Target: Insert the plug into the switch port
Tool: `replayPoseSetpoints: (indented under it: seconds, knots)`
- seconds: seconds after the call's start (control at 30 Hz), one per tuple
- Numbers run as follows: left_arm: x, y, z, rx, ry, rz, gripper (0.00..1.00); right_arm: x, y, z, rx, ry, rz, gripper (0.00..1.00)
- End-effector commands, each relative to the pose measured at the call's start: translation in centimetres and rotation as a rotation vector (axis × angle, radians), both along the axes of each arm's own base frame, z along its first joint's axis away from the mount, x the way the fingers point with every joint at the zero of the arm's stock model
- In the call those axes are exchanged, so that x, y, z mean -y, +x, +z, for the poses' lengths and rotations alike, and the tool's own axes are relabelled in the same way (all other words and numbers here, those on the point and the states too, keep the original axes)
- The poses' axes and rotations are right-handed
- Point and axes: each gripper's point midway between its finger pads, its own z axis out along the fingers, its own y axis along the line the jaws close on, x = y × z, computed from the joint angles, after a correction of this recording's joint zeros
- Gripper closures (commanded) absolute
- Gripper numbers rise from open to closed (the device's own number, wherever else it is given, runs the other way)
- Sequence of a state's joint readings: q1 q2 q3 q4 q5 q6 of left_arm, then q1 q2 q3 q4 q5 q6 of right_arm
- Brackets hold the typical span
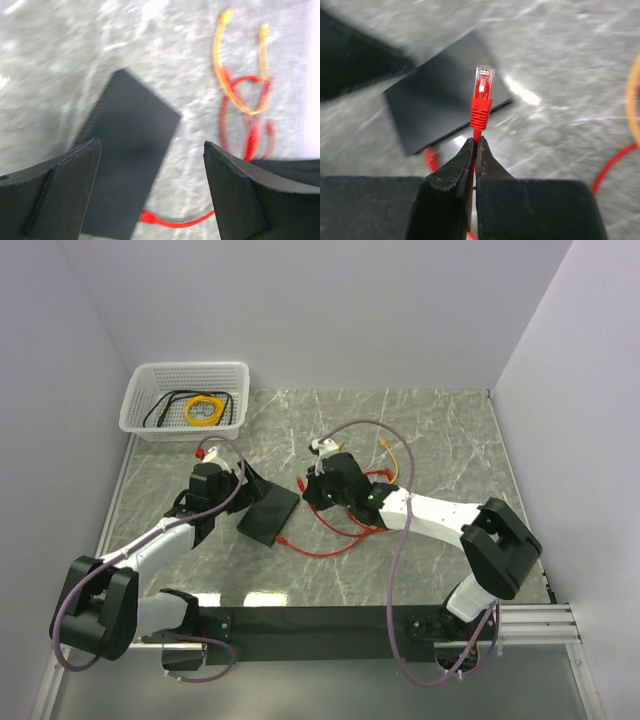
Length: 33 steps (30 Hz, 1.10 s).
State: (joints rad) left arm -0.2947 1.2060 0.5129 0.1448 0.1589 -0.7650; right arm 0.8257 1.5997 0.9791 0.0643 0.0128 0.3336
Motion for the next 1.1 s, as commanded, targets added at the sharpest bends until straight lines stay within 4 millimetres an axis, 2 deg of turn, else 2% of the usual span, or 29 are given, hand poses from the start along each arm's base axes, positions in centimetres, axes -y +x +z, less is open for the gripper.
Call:
replayPoseSetpoints:
  seconds: [0.0, 0.13, 0.33, 0.53, 0.6, 0.73, 0.87, 1.07]
  knots:
    - [1.6, 1.0, 5.0, 0.15, -0.131, -0.04, 0.11, -2.5, -2.1, 3.8, 0.066, 0.193, 0.175, 1.0]
    - [2.3, 0.0, 8.4, 0.268, -0.221, -0.08, 0.1, -3.0, -3.8, 5.4, 0.081, 0.273, 0.259, 1.0]
    - [2.7, -1.7, 11.3, 0.376, -0.288, -0.129, 0.14, -3.3, -5.5, 7.6, 0.09, 0.367, 0.322, 1.0]
    - [2.3, -3.3, 12.0, 0.409, -0.325, -0.128, 0.17, -3.4, -6.3, 8.3, 0.078, 0.404, 0.344, 1.0]
    - [2.2, -3.8, 11.5, 0.399, -0.325, -0.126, 0.17, -3.3, -6.4, 8.6, 0.084, 0.406, 0.344, 1.0]
    - [1.8, -4.6, 12.5, 0.441, -0.335, -0.123, 0.17, -2.6, -6.7, 8.8, 0.111, 0.367, 0.329, 1.0]
    - [1.4, -4.7, 12.4, 0.44, -0.3, -0.111, 0.15, -2.1, -7.5, 9.5, 0.165, 0.345, 0.328, 1.0]
    - [1.7, -5.4, 13.9, 0.489, -0.324, -0.138, 0.16, -2.2, -8.9, 10.1, 0.199, 0.346, 0.347, 1.0]
